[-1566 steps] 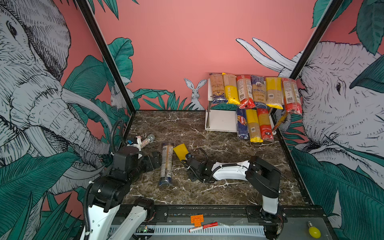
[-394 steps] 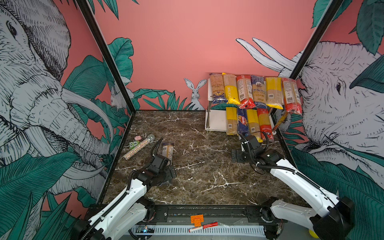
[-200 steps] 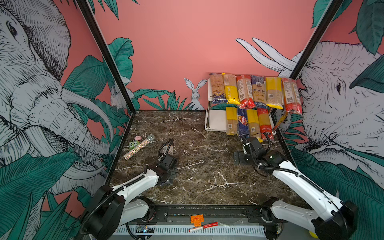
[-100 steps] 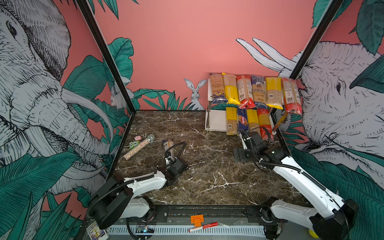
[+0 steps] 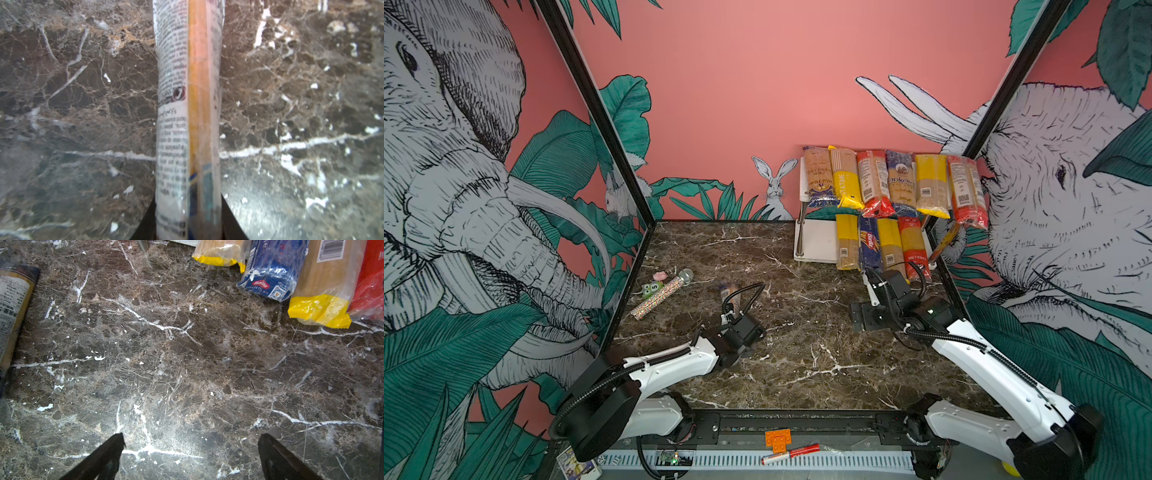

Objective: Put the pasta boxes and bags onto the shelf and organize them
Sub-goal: 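Lift the white-and-blue bag with the left gripper and carry it toward the shelf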

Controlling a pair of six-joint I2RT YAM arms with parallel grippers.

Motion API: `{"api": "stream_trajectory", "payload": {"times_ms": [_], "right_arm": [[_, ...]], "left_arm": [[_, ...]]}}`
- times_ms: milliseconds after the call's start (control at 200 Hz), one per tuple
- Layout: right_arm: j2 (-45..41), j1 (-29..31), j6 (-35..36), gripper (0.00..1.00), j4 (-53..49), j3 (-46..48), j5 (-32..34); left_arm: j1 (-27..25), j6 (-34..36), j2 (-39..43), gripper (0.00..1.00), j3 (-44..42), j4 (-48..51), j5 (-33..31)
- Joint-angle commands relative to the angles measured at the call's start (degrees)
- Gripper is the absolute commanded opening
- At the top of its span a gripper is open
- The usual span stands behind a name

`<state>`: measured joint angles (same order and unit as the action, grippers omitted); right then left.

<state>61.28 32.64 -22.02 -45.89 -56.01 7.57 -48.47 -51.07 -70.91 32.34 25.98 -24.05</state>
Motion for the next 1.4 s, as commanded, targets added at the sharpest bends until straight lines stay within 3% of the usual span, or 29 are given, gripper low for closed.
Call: {"api": "stream_trajectory", "payload": {"times_ms": [0,770,1395], "right_arm": [[-1.7,0.3,-1.7,0.99,2.6,1.0,-0.6],[1.0,-3.0,-3.9,0.99,7.7,1.6,-2.0],[-2.5,-7.6,-3.5,0.99,5.0,3.0,-2.3]], "left_arm": [[-0.4,4.0,2.5,0.00,3.9,3.3,-0.1],[-1.1,15.9,4.4,0.00,13.1,-1.0,3.5],[-1.6,19.6,2.6,0.00,19.0,0.4,8.7]]}}
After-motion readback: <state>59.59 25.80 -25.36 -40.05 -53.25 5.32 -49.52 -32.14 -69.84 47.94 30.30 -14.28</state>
